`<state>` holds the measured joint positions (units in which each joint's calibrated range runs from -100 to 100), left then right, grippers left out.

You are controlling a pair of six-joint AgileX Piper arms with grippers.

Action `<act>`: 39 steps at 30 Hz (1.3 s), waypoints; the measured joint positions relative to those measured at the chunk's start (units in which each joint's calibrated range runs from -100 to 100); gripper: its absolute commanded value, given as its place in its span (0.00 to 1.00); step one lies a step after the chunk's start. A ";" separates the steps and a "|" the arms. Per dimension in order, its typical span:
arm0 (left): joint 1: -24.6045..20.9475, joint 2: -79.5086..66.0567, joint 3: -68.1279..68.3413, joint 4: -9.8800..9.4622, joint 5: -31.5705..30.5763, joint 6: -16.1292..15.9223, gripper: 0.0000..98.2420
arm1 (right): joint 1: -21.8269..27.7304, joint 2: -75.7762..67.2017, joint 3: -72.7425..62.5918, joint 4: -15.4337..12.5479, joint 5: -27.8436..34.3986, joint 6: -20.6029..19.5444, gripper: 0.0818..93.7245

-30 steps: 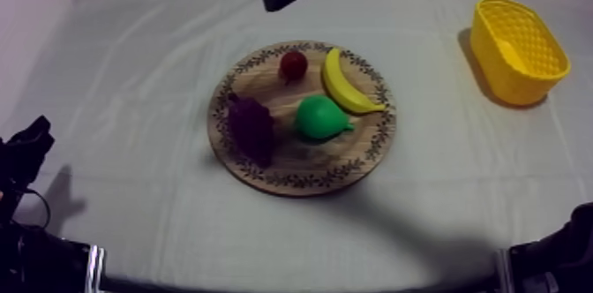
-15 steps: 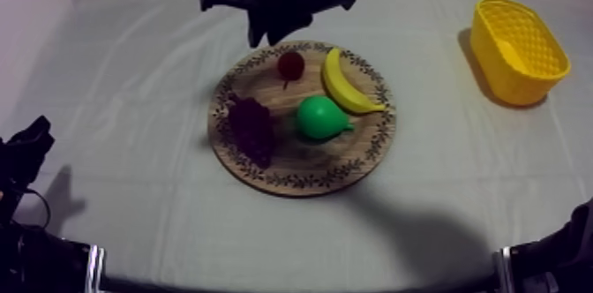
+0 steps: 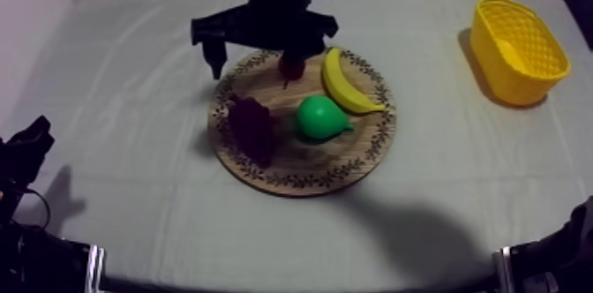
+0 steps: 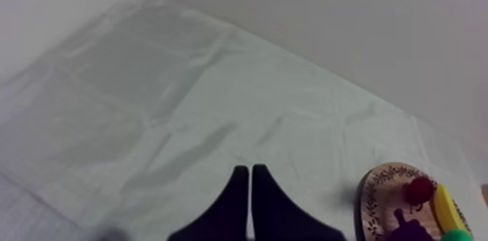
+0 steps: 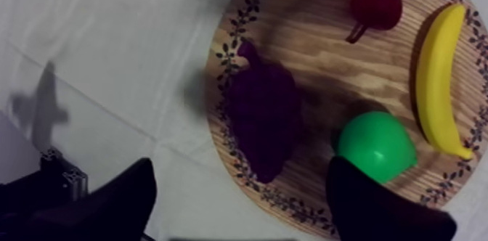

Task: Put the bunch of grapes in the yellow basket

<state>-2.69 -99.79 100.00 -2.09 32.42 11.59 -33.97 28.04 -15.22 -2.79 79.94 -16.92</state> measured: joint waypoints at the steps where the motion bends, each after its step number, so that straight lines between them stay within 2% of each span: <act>1: 0.00 0.00 0.00 0.00 0.00 0.00 0.00 | -0.04 0.80 0.00 -0.19 -0.46 0.00 0.92; 11: 0.00 0.00 0.00 0.00 0.00 0.00 0.00 | -0.04 9.94 -0.55 -0.22 -3.80 0.16 0.95; 22: 0.00 0.00 0.00 0.00 0.00 0.00 0.00 | -0.29 18.55 -3.85 0.70 -5.08 0.14 0.92; 24: 0.00 0.00 0.00 0.00 0.00 0.00 0.00 | -0.41 19.38 -4.08 0.75 -5.08 0.14 0.86; 28: 0.00 0.00 0.00 0.00 0.00 0.00 0.00 | -0.69 20.06 -4.29 0.90 -5.20 0.33 0.61; 33: 0.00 0.00 0.00 0.00 0.00 0.00 0.00 | -0.79 20.08 -4.08 1.09 -6.37 0.73 0.35; 35: 0.00 0.00 0.00 0.00 0.00 0.00 0.00 | -0.72 19.67 -3.70 1.02 -6.29 0.99 0.30; 39: 0.00 0.00 0.00 0.00 0.00 0.00 0.00 | -0.37 17.54 -2.28 0.98 -6.46 1.11 0.25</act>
<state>-2.69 -99.79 100.00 -2.09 32.42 11.59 -34.34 45.58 -17.50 -1.80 73.48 -15.81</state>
